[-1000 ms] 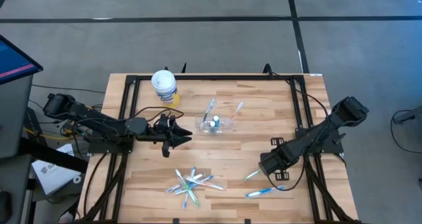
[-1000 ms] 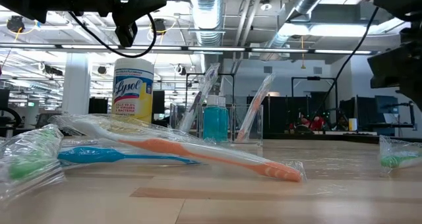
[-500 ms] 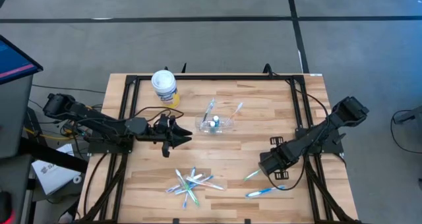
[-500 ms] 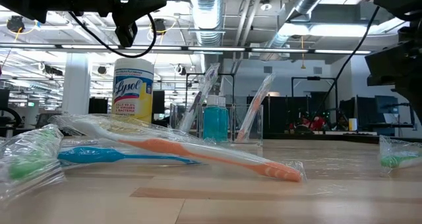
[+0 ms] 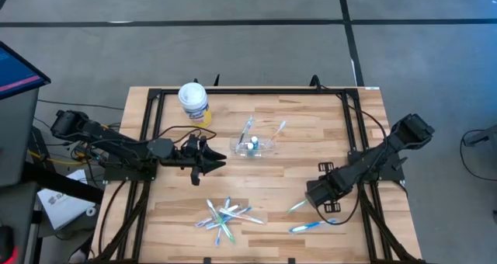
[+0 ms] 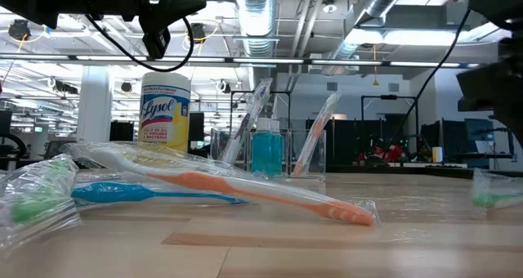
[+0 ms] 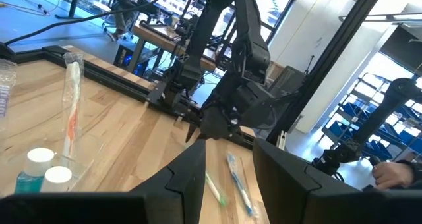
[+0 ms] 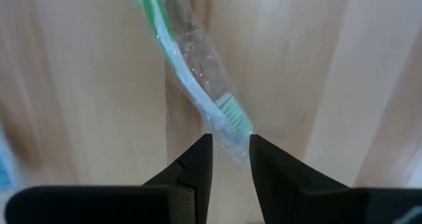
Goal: Pick & Place toothbrushing station
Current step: Put the right green toothbrush into the transparent organizer
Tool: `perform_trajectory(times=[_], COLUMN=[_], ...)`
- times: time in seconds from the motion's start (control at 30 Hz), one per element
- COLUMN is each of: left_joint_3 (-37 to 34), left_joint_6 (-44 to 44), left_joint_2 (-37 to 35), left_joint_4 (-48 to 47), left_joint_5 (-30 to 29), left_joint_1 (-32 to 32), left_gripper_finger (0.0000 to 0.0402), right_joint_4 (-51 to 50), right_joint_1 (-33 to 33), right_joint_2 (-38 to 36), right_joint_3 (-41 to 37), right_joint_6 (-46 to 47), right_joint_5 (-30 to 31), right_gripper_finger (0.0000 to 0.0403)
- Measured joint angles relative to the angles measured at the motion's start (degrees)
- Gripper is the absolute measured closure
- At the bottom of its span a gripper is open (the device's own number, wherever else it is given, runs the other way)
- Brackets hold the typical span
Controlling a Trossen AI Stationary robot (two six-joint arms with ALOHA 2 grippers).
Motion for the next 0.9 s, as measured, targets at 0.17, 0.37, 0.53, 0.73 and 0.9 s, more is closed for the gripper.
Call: perform_trajectory(times=[0.17,0.37,0.53,0.73,0.9], left_joint_3=[0.0,0.0,0.0,0.0,0.0], left_joint_6=[0.0,0.0,0.0,0.0,0.0], left_joint_2=[0.0,0.0,0.0,0.0,0.0], left_joint_4=[0.0,0.0,0.0,0.0,0.0], left_joint_5=[0.0,0.0,0.0,0.0,0.0], left_joint_1=[0.0,0.0,0.0,0.0,0.0], left_gripper_finger=[0.0279,0.0279,0.0279,0.0279,0.0279], right_joint_4=[0.1,0.1,0.1,0.0,-0.4], right_joint_1=[0.1,0.1,0.1,-0.2,-0.4], right_joint_2=[0.0,0.0,0.0,0.0,0.0], right_joint_3=[-0.5,-0.5,-0.5,-0.5,0.8], right_joint_6=[1.3,1.4,1.4,2.8,2.9], right_joint_5=[0.7,1.4,1.5,1.3,1.6], right_gripper_finger=[0.0312,0.0315,0.0371,0.04,0.0403])
